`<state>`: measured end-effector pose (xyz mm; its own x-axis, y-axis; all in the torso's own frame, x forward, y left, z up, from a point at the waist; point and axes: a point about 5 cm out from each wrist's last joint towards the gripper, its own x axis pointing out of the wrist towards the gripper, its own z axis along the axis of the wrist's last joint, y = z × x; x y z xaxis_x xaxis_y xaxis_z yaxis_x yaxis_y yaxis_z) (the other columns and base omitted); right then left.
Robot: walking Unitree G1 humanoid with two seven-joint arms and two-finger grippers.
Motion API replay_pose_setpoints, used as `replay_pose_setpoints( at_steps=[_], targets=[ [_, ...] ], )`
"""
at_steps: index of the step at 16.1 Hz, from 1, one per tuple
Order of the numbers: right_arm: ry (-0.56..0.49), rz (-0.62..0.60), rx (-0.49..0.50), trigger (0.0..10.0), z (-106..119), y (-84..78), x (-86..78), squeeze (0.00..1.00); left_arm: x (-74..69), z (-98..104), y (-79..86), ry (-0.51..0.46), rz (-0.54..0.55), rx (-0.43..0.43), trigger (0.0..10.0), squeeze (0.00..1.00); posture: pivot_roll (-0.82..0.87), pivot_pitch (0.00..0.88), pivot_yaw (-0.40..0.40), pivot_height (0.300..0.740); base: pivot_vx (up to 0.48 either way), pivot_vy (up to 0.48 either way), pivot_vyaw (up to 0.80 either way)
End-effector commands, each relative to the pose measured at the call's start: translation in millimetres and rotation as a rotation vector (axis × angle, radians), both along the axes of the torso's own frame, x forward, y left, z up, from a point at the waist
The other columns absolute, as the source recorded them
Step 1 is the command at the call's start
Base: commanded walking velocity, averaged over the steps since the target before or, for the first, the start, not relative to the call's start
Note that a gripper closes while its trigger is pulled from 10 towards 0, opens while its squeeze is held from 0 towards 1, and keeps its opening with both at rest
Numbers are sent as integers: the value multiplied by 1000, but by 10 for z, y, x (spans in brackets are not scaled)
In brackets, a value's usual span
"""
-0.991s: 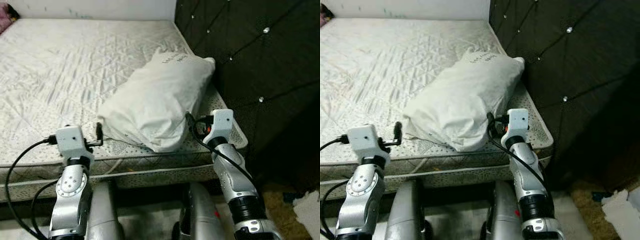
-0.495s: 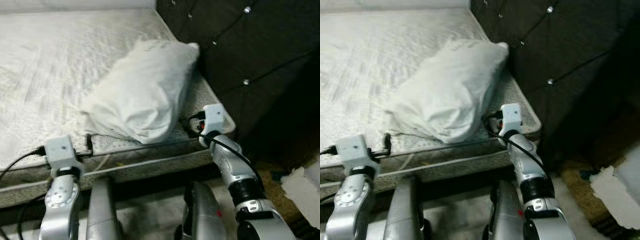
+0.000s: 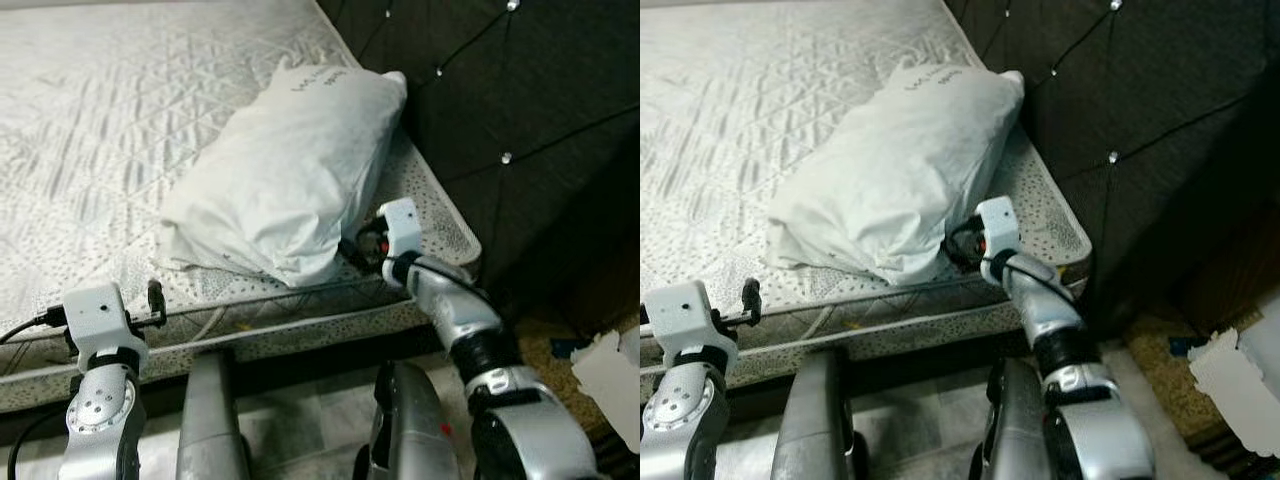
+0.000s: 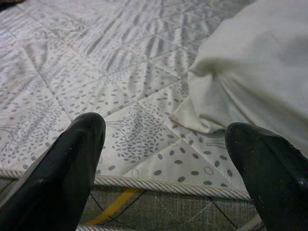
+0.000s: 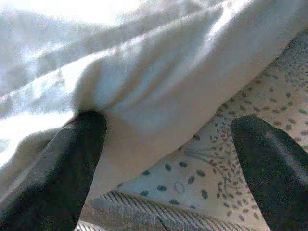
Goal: Clean up the room
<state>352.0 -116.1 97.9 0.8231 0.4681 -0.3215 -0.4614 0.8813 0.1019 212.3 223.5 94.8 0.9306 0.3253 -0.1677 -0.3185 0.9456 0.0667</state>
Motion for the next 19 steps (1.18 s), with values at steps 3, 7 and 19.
replay_pose_setpoints(
  at_steps=[3, 7, 19],
  targets=[
    [-30, -75, 205, 10000, 231, -166, 132, 0, 58, 76, -2, -17, -10, -2, 10000, 0, 72, 60, -20, 537, 0, 0, 0],
    [-83, -89, 259, 10000, 357, -148, 162, 0, 35, 64, -15, -1, -20, -3, 10000, 0, 77, 62, -9, 537, 0, 0, 0],
    [164, 209, 216, 10000, 198, -69, -457, 0, 73, 124, -19, -14, -33, -11, 10000, 0, 84, 72, 0, 537, 0, 0, 0]
  ],
)
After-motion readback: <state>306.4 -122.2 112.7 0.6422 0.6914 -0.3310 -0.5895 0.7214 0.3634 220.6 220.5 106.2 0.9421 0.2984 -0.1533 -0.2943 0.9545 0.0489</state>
